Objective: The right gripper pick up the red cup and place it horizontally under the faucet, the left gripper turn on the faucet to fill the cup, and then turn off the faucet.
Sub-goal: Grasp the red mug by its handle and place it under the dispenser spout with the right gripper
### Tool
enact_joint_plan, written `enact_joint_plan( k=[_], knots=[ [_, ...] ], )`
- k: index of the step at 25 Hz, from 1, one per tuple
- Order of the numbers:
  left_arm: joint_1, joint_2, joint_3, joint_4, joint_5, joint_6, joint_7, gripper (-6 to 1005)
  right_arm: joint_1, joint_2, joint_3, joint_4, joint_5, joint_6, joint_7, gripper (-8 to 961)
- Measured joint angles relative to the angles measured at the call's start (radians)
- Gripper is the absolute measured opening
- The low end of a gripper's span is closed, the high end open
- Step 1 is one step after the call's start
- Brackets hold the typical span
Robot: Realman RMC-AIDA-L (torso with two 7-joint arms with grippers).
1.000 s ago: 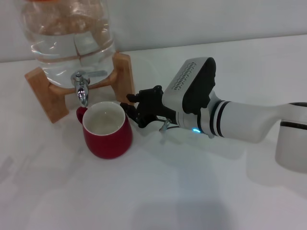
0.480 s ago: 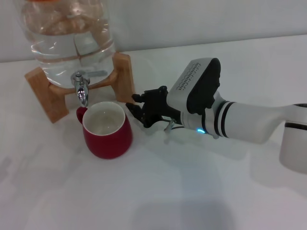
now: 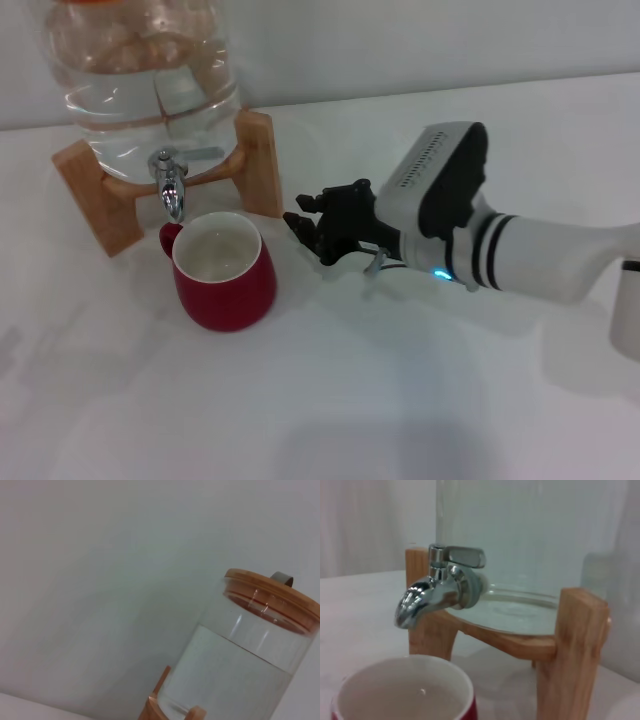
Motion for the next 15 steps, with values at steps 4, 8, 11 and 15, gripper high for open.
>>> enact_joint_plan(
  k=[4,8,11,15],
  knots=[
    [-0.002,0.001,0.000,0.001,0.000,0.000,0.000,876,-0.046,-0.029,0.002,0.060,-0.056,0.038,0.038,236],
    [-0.004,0.001,0.000,0.002,0.000,0.000,0.000,876,-0.072,-0.046,0.024,0.082,-0.195,0.108,0.160,236],
    [-0.004,0.001,0.000,0.003,0.000,-0.001,0.000,876,-0.077,-0.050,0.041,0.083,-0.291,0.137,0.239,236],
    [-0.003,0.001,0.000,0.003,0.000,-0.005,0.000,876,-0.082,-0.053,0.080,0.073,-0.422,0.181,0.327,237]
  ],
)
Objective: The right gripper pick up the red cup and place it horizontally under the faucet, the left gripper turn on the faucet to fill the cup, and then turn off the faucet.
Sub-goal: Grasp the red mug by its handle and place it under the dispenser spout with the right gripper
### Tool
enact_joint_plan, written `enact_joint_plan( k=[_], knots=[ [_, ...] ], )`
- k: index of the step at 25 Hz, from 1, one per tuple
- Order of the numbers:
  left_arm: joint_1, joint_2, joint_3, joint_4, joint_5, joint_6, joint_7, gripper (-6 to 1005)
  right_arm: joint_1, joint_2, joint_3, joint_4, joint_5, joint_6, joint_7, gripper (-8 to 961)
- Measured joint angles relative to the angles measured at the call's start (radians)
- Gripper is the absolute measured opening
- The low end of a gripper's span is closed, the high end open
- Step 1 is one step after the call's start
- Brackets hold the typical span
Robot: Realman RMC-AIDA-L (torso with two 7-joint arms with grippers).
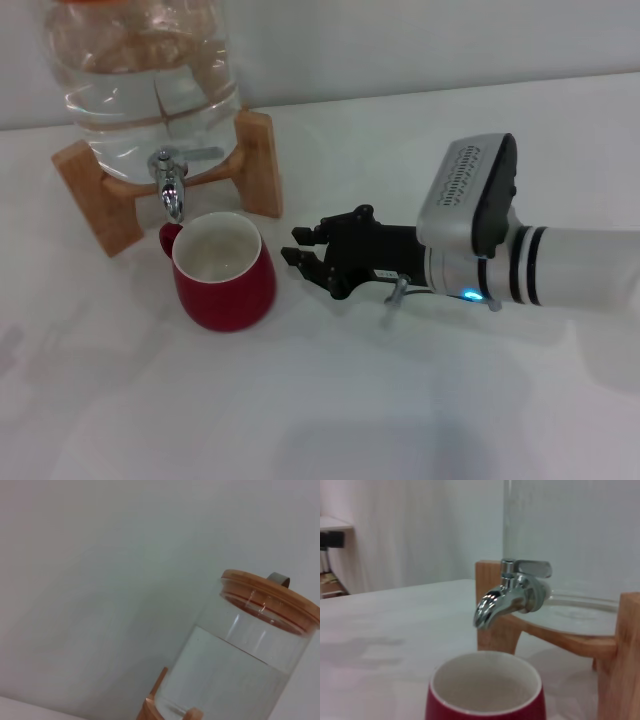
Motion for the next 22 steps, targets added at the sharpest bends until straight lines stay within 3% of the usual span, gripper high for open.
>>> enact_joint_plan(
  k=[6,12,19,20,22],
  knots=[
    [0.003,-0.001,0.000,0.000,0.000,-0.003,0.000,876,-0.049,-0.004,0.111,-0.004,-0.166,0.119,0.075,237],
    [0.002,-0.002,0.000,-0.001,0.001,-0.004,0.000,876,-0.082,0.009,0.170,-0.005,-0.271,0.193,0.116,244],
    [0.004,-0.004,0.000,-0.001,0.001,-0.005,0.000,876,-0.084,0.042,0.163,-0.002,-0.307,0.206,0.126,254],
    [0.005,-0.005,0.000,-0.001,0.001,-0.005,0.000,876,-0.080,0.062,0.168,-0.002,-0.335,0.209,0.128,256],
    [0.005,-0.005,0.000,-0.001,0.001,-0.005,0.000,876,-0.075,0.071,0.166,-0.001,-0.343,0.212,0.128,259]
  ],
)
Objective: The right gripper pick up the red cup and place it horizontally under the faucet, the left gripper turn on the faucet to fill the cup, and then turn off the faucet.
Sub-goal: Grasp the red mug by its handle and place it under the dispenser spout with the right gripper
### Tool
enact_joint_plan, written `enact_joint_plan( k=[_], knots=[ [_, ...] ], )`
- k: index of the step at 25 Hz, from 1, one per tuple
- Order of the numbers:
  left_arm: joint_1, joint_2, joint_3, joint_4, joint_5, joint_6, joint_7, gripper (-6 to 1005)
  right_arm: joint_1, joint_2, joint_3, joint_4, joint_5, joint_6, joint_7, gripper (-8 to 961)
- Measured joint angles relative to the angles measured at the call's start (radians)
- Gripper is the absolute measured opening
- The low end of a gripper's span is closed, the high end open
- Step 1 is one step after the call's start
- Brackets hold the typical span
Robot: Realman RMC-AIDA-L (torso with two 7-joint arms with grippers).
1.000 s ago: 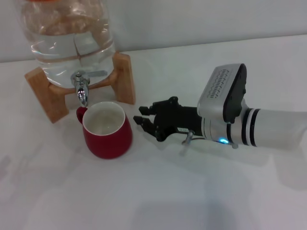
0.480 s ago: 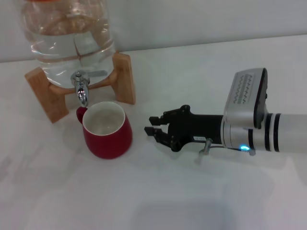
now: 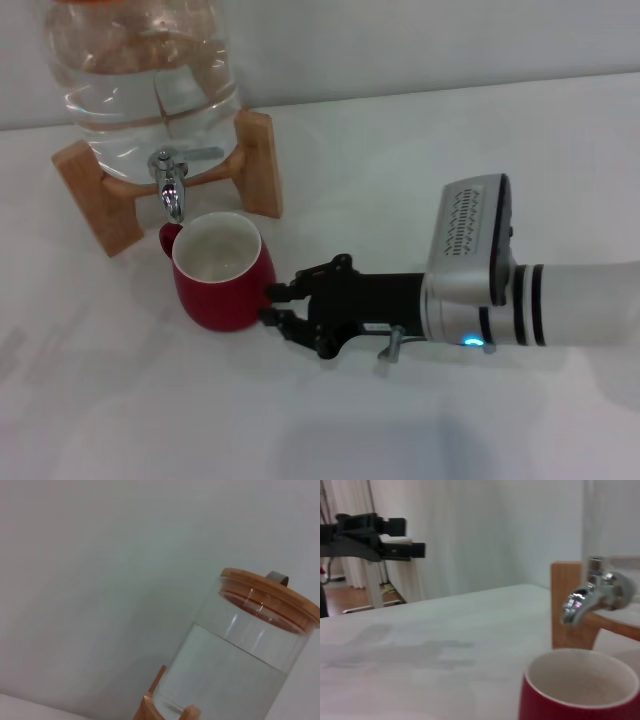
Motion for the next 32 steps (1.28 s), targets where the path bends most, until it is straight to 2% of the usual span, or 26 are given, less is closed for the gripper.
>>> enact_joint_plan(
  k=[4,15,32],
  knots=[
    [-0.002,0.000,0.000,0.000,0.000,0.000,0.000,876,0.009,0.011,-0.011,0.006,-0.012,0.016,0.000,264],
    [-0.005,-0.001,0.000,0.000,-0.001,0.005,0.000,876,0.030,0.027,-0.041,0.010,-0.013,0.006,-0.001,280],
    [-0.004,-0.003,0.000,-0.001,0.001,0.002,0.000,876,0.049,0.032,-0.061,0.013,-0.001,-0.070,0.000,305]
  ],
)
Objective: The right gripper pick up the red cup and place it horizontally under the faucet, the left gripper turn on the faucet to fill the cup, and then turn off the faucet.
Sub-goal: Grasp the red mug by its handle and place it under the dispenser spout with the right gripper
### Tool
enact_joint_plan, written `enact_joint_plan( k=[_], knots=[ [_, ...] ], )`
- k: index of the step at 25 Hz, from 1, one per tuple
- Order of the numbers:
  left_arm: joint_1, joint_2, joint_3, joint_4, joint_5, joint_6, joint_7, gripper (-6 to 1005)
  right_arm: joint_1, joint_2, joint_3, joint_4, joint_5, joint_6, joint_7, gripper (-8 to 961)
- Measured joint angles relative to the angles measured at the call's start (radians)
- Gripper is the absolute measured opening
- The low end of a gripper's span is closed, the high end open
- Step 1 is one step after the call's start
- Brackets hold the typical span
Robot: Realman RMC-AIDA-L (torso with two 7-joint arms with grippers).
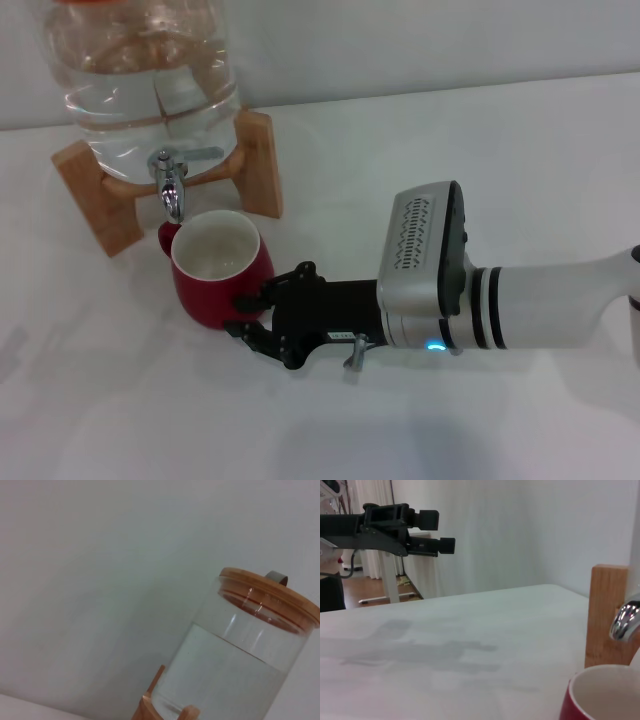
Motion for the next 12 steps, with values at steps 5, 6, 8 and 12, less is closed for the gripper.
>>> enact_joint_plan(
  k=[5,6,8,12],
  knots=[
    [0.004,0.000,0.000,-0.001,0.003,0.000,0.000,876,0.002,0.000,-0.023,0.014,0.024,-0.033,-0.006,313],
    [0.005,0.000,0.000,0.000,0.003,-0.001,0.000,876,0.002,0.000,-0.027,0.018,0.025,-0.041,-0.005,314],
    [0.007,0.000,0.000,-0.001,0.003,-0.001,0.000,876,0.002,-0.001,-0.031,0.022,0.025,-0.051,-0.002,317],
    [0.016,0.000,0.000,0.000,-0.001,-0.002,0.000,876,-0.001,-0.013,-0.022,0.030,0.025,-0.051,0.014,323]
  ],
)
